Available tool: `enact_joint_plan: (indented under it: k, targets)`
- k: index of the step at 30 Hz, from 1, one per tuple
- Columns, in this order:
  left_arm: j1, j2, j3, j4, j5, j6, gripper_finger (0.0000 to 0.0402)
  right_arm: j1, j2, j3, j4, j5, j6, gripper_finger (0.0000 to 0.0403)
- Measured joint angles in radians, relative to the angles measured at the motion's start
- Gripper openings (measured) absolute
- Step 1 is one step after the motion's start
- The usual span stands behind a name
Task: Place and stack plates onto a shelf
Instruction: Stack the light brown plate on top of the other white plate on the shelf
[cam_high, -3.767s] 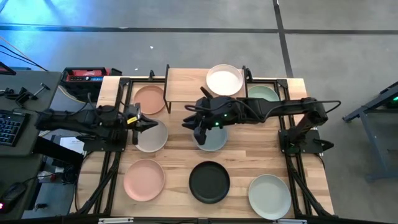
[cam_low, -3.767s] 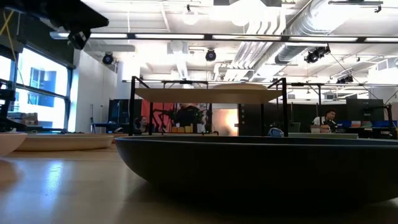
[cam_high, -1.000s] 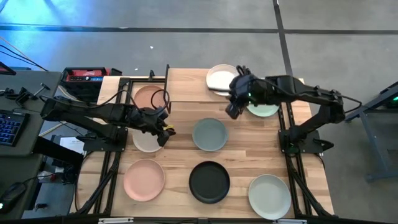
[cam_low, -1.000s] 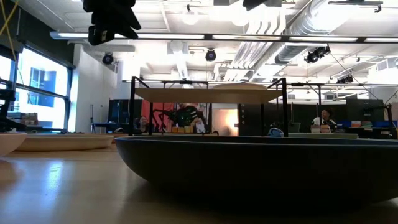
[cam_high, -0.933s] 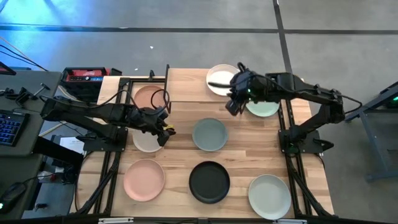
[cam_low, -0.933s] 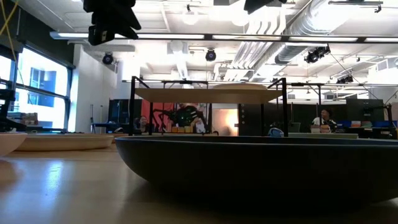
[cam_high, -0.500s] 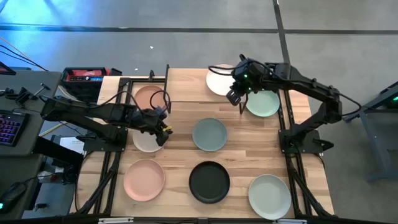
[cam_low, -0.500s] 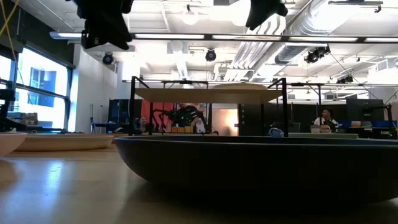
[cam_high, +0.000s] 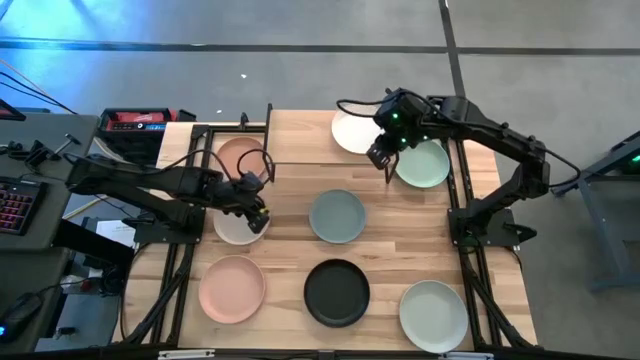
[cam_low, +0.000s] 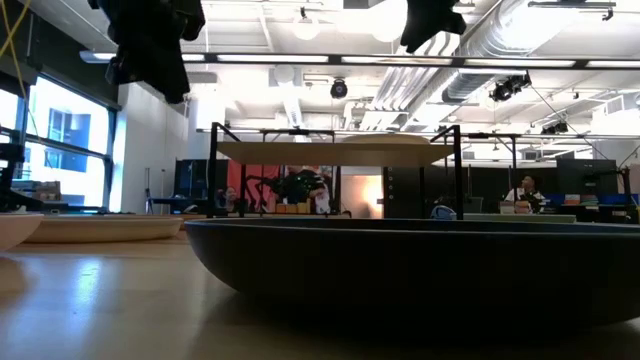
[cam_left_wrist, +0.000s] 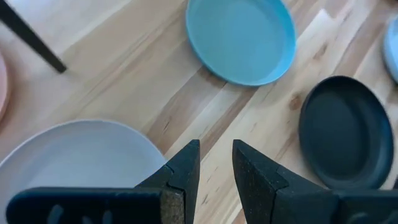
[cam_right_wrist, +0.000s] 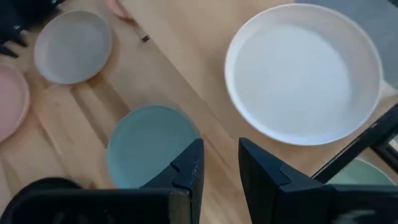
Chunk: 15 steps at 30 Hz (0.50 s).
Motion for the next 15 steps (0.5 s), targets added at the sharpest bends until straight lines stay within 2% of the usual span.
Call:
enact_joint_plan:
  k: [15]
  targets:
    - [-0.07, 0.185, 0.0, -0.026, 0.011, -0.149, 0.0083, 0.085, 0.0, 0.0, -0.004, -0.02, 0.007, 0.0078]
